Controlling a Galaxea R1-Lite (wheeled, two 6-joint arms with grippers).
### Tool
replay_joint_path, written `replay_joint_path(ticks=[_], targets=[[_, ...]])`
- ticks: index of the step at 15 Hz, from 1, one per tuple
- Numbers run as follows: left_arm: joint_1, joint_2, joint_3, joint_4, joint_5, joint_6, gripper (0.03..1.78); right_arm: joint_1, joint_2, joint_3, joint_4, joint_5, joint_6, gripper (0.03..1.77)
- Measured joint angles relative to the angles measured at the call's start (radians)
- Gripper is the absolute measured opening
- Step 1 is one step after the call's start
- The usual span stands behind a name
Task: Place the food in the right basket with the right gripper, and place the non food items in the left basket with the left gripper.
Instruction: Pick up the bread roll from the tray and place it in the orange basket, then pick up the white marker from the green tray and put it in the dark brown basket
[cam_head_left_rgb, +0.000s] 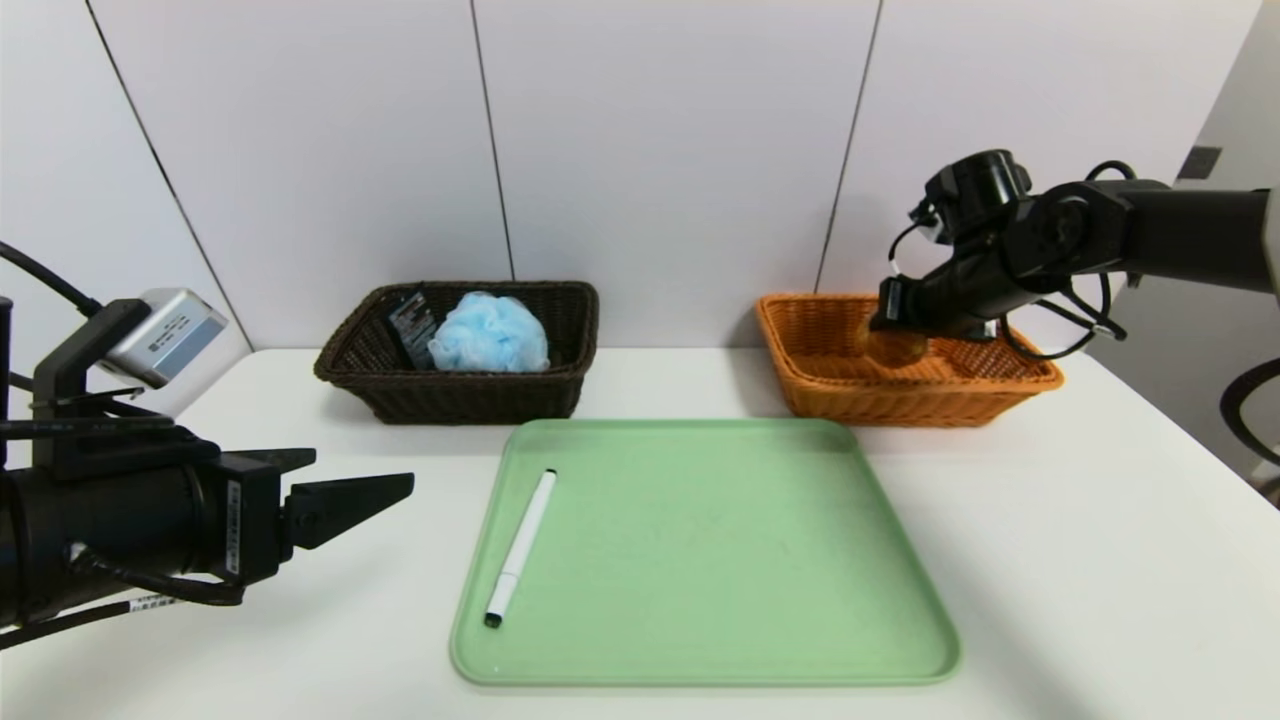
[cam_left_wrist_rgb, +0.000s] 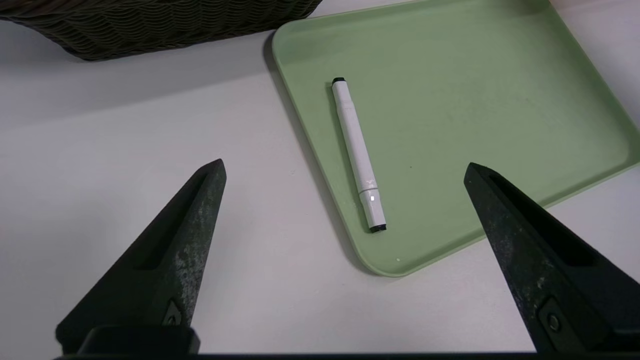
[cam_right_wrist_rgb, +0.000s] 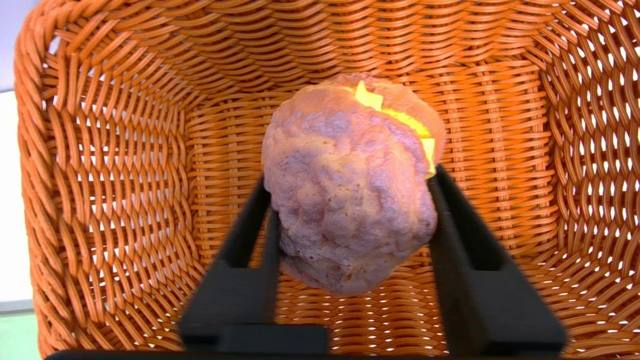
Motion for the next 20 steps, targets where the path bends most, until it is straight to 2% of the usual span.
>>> replay_joint_path(ticks=[5,8,16,20], targets=[[0.001,0.012,-0.002,-0.007,0.005,0.0,1.69,-0.003,-0.005,0.0,-0.01,-0.003,-0.035,1.29],[0.001,0.014,-0.001,-0.012,0.016,0.004,1.69,-0.003,-0.015,0.0,-0.007,-0.004,-0.05,1.42],[0.001,0.005,-0.043,0.023,-0.01,-0.001,1.69,-0.003,-0.043,0.0,0.009,-0.001,-0.046,1.6],[-0.056,0.032,-0.099,0.133,-0.01,-0.015,1.69,0.033,-0.163,0.0,0.146,-0.004,-0.045,1.65]])
